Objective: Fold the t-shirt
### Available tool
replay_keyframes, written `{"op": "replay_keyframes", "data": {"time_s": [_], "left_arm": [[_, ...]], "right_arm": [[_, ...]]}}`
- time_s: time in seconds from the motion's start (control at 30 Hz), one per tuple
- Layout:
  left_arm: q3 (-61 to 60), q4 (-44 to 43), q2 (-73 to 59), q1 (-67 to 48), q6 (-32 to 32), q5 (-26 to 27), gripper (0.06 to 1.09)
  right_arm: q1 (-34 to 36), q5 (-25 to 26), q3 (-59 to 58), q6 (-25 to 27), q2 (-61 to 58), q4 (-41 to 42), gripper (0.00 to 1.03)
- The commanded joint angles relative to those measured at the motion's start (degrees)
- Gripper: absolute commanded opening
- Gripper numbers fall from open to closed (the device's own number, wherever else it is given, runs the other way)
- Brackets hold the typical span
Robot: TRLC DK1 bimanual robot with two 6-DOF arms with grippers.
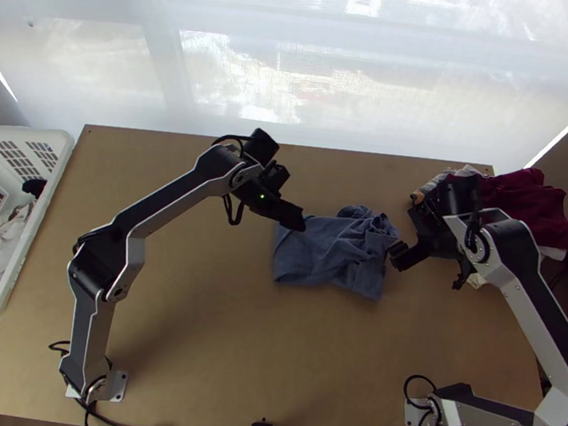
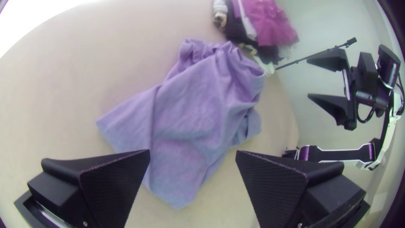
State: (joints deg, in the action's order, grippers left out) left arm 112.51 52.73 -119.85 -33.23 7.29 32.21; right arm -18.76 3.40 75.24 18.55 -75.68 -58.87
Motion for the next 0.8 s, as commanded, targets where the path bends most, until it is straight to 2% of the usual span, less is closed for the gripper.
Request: {"op": "replay_keyframes", "data": {"time_s": [0.0, 0.2, 0.37, 0.77], "left_arm": [[-17.9, -2.5, 7.2, 2.5, -3.7, -0.6, 1.04], [-21.5, -4.4, 7.6, 0.4, -3.5, -2.6, 1.04], [-20.9, -5.7, 5.4, -1.2, -2.8, -5.2, 1.04], [-19.3, -5.9, 2.4, -1.3, -3.2, -7.0, 1.04]], "right_arm": [[-5.0, -0.5, 1.3, -0.4, -10.8, 8.8, 0.99], [-11.2, -3.6, 4.2, -3.0, -21.9, 14.2, 0.99], [-11.0, -5.4, -1.8, -3.0, -25.7, 18.6, 0.99], [-8.7, -7.4, -21.8, -4.7, -8.5, 21.0, 0.99]]}}
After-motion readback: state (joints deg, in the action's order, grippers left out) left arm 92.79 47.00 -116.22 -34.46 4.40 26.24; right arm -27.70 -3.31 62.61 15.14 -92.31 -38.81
